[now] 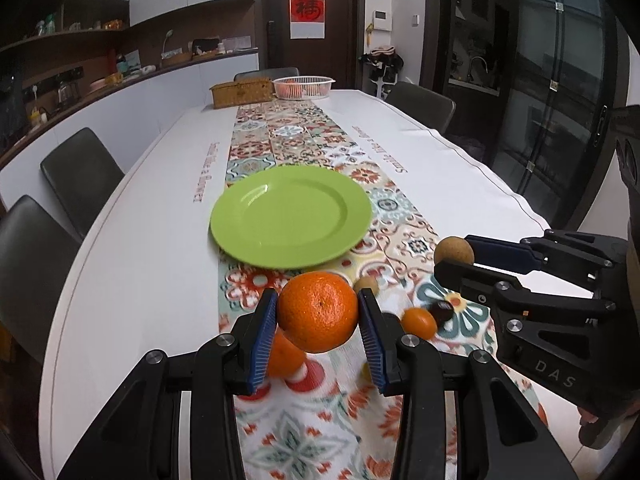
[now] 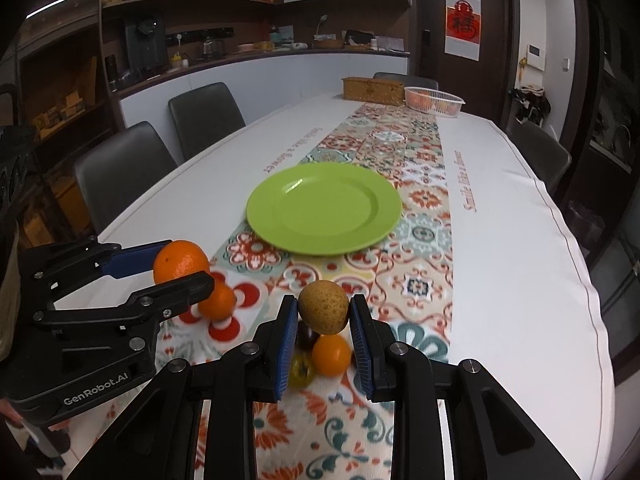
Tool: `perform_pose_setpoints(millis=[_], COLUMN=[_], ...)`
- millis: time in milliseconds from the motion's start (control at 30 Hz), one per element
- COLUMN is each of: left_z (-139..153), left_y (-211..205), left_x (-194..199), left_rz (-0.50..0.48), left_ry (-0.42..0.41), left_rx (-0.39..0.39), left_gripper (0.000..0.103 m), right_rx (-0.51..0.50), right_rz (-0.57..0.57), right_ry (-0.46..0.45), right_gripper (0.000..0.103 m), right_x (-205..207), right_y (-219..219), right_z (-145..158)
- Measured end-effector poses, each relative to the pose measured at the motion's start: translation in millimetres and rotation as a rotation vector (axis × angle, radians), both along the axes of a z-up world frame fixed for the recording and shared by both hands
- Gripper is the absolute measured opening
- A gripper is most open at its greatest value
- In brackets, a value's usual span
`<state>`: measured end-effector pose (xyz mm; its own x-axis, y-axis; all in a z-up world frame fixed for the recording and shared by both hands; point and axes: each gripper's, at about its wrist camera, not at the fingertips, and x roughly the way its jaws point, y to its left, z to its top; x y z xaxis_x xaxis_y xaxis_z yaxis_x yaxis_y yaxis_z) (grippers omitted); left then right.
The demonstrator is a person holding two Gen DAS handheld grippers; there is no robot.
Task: Organize fruits
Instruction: 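Lift and carry both held fruits over the green plate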
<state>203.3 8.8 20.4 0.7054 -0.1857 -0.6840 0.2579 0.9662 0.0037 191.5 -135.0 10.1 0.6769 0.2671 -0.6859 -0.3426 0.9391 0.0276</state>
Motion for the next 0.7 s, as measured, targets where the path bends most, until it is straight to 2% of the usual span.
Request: perform_pose_setpoints(millis=[200, 700], left_z=[-1, -25], left_y=[9, 19], left_x=[29, 108], left_rz=[0.002, 0.002], left_ry=[0.020, 0.133], left_rx=[-0.019, -0.042], left_gripper=[0.040, 0.040], right_rx=[-0.015, -0.018], right_rz=[0.016, 0.035], right_ry=[0.007, 0.126], right_gripper=[0.028, 0.028], right_x=[30, 114], right_y=[8, 23], right_z=[4, -15])
